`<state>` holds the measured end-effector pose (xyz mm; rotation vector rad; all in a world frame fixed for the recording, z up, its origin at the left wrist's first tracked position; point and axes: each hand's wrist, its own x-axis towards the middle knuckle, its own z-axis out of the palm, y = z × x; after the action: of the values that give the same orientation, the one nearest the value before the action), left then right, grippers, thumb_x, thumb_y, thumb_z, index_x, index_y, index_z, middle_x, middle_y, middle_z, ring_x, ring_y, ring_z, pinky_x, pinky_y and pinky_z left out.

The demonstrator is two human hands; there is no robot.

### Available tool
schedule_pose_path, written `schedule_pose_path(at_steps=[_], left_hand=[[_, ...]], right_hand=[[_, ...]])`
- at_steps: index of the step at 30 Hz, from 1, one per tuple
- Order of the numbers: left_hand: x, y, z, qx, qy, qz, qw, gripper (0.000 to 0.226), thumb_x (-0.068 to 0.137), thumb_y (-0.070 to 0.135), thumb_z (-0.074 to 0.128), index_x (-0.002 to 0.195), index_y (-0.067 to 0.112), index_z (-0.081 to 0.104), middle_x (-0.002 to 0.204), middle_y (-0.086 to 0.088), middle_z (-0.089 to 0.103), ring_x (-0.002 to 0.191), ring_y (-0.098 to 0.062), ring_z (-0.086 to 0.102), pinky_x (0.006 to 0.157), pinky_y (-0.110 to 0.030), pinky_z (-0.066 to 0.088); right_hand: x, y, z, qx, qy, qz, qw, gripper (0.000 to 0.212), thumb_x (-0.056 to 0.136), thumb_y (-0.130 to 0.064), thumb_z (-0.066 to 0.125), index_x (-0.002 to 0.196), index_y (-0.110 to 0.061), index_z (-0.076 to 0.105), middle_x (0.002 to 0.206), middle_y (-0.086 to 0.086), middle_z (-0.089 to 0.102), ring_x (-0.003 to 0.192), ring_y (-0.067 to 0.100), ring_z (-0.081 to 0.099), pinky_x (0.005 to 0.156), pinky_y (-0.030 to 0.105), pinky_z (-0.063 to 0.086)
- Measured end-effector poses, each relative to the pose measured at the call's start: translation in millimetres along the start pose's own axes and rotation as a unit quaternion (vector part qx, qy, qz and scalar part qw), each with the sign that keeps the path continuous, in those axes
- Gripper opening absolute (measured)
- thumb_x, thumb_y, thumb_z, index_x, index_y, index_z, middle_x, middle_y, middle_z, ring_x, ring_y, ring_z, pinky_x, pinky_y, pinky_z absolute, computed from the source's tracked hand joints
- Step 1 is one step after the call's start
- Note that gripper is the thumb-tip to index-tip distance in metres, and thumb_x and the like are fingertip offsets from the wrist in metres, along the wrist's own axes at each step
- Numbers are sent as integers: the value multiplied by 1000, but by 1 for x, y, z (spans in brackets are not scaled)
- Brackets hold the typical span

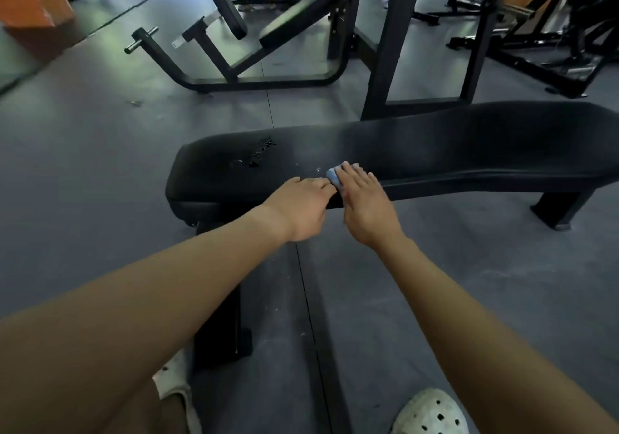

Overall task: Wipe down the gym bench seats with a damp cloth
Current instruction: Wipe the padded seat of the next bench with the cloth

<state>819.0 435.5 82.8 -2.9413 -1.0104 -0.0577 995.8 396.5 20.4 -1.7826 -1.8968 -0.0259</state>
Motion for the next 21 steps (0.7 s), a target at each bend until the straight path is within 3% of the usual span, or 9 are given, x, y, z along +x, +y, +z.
schedule_pose_path(at_steps=[3,5,8,11,14,16,18,21], left_hand=[[-6,-8,5,17,-14,23,999,59,102,20,48,158,15,33,168,-7,27,152,-23,30,125,-45,25],[-5,-8,6,10,-6,29,1000,58,102,21,48,158,14,33,169,-8,25,153,-24,28,126,-44,24],[-5,-6,13,-7,26,28,999,55,101,20,50,154,10,39,165,-10,32,151,-26,32,125,-43,27],[-6,-1,22,-7,63,19,998,53,97,16,53,149,8,44,160,-12,40,145,-28,39,122,-43,33],[0,8,22,6,88,9,996,43,95,16,54,137,7,53,137,-11,56,123,-28,53,111,-41,42],[4,15,20,8,102,-4,995,36,94,18,54,128,8,55,124,-8,58,110,-25,55,104,-38,44],[5,19,20,9,111,-12,994,31,94,19,54,123,9,55,117,-8,58,104,-25,54,100,-36,44],[6,22,19,6,118,-19,993,31,93,20,56,122,9,56,114,-7,57,104,-24,53,98,-35,41]], right_hand=[[-7,23,-5,-12,33,-5,999,60,98,-3,46,156,-12,33,164,11,33,154,26,25,127,45,16],[-13,38,-13,-14,69,37,997,63,93,2,49,153,-12,36,162,11,34,152,26,27,127,42,14],[-19,59,-24,9,130,142,981,64,90,10,44,150,-11,37,162,10,33,152,25,27,128,41,14],[-24,61,-24,47,180,240,953,74,88,14,36,156,-13,26,168,6,20,156,22,16,125,45,23],[-25,41,-10,95,224,287,927,85,83,20,33,160,-14,17,171,4,10,158,18,6,125,45,25],[-25,22,5,120,233,288,921,91,81,21,31,162,-16,13,171,0,4,158,14,0,126,45,23],[-27,2,20,120,211,241,940,91,82,22,30,162,-18,12,171,-3,3,157,9,-4,125,44,23],[-28,-10,31,63,158,118,978,76,86,19,36,155,-14,33,170,-3,12,157,9,0,116,42,39]])
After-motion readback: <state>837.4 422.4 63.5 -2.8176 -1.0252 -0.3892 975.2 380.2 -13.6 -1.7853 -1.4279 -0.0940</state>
